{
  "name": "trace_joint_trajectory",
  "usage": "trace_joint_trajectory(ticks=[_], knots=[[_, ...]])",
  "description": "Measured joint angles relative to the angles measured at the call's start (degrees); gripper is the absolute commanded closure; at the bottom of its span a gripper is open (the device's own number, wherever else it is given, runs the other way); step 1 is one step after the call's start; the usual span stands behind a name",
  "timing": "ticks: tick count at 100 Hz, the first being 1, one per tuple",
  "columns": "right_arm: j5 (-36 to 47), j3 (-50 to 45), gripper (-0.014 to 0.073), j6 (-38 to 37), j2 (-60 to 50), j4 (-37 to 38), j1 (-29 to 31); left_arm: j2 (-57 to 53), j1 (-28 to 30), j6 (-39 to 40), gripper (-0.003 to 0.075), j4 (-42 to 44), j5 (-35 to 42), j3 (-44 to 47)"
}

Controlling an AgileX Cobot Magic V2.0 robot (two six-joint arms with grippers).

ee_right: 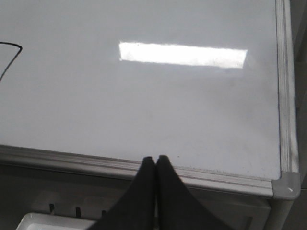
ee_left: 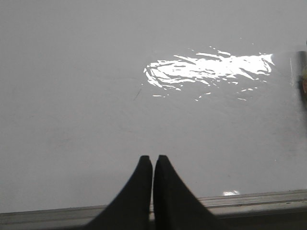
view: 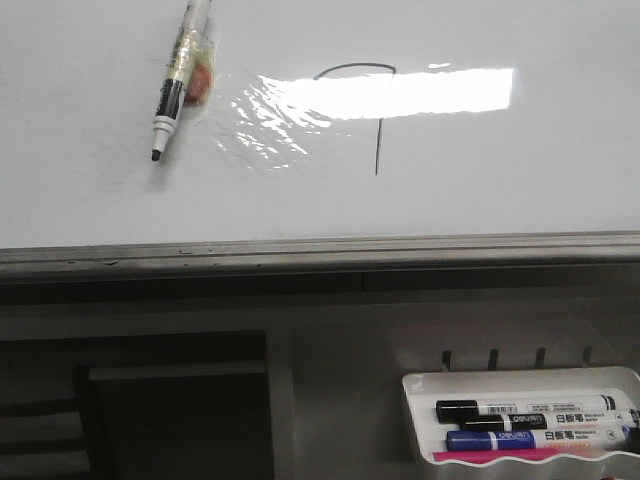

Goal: Write number 7 on whiteboard

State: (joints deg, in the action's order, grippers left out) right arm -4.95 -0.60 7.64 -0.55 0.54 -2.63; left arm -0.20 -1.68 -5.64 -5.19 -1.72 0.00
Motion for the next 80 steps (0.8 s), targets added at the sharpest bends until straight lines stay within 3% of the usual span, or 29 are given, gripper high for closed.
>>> trace_joint_trajectory(ticks=[80], knots=[[-1.6,0.0,0.0657,0.0,-0.1,1.0,0.3,0.0,0.0,0.0,0.0741,0.0,-0.1,0.0]])
